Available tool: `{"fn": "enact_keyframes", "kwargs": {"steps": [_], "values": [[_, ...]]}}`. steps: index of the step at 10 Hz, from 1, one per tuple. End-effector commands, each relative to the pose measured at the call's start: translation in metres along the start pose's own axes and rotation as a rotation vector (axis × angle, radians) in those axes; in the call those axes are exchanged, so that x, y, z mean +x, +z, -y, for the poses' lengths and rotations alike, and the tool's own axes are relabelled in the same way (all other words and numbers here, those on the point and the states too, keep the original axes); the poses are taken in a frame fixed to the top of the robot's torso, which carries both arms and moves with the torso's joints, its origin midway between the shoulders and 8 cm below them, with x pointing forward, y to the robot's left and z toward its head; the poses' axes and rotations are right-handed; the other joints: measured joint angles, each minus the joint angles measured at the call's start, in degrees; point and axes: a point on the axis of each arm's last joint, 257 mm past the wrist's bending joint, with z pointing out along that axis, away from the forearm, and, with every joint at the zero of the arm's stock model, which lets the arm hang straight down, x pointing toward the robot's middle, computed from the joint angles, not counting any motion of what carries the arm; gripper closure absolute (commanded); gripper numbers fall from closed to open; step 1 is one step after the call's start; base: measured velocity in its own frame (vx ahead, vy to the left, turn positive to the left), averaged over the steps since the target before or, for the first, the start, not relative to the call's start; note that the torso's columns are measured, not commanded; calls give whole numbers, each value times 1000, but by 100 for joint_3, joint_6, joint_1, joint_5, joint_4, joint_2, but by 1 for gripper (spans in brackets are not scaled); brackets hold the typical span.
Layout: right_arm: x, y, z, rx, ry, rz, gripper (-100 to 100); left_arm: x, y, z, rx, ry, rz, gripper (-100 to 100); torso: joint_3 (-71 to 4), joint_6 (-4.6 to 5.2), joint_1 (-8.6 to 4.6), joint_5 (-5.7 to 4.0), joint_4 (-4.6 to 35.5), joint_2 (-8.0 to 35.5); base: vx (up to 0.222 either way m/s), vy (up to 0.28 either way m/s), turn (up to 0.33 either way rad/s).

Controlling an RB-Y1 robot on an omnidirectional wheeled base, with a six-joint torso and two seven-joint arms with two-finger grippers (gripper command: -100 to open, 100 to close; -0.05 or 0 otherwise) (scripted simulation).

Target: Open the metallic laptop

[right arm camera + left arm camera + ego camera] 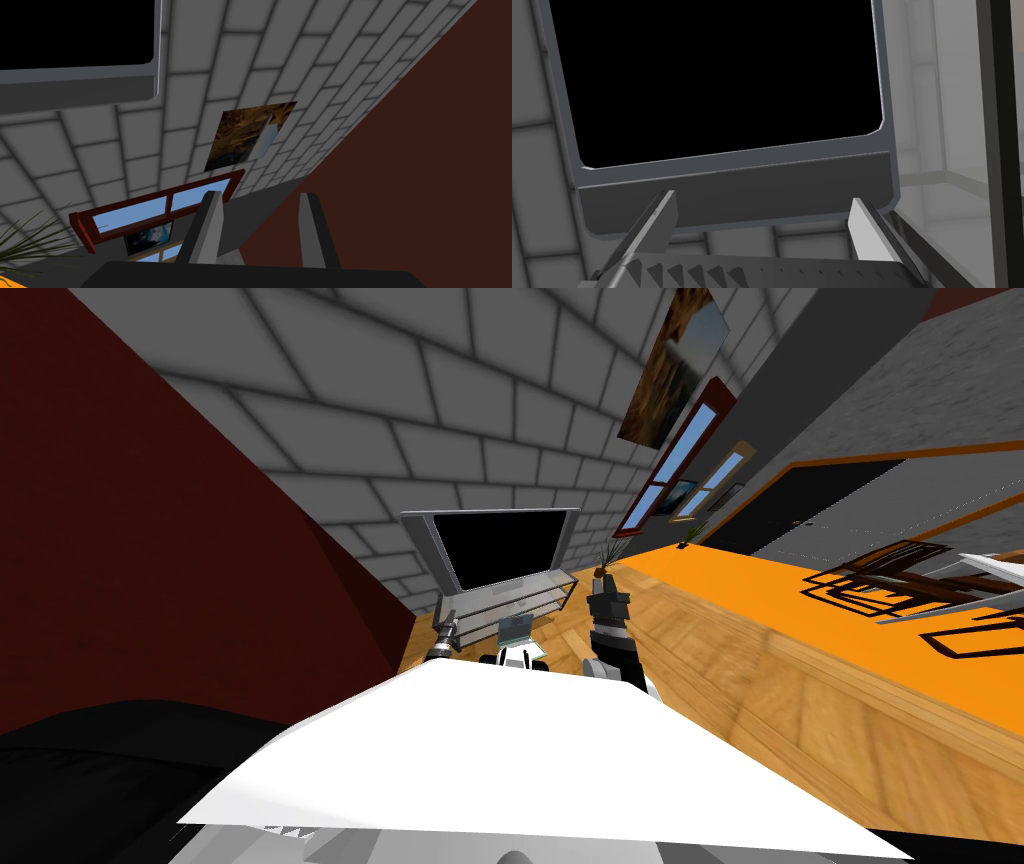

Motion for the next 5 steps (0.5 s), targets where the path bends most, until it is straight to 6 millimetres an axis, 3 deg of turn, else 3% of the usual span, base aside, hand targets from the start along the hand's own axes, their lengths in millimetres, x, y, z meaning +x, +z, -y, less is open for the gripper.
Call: {"fn": "enact_keyframes", "kwargs": {"steps": [1, 5], "values": [[0, 0, 0, 0, 0, 0, 0, -2, -12, -22, -41, -3, 2, -100, 0, 0, -4, 0, 0, 0, 36, -32, -9], [0, 0, 0, 0, 0, 0, 0, -3, -36, -60, -111, -12, 8, -100, -2, 0, -5, -1, -1, -4, 48, -33, -20]]}}
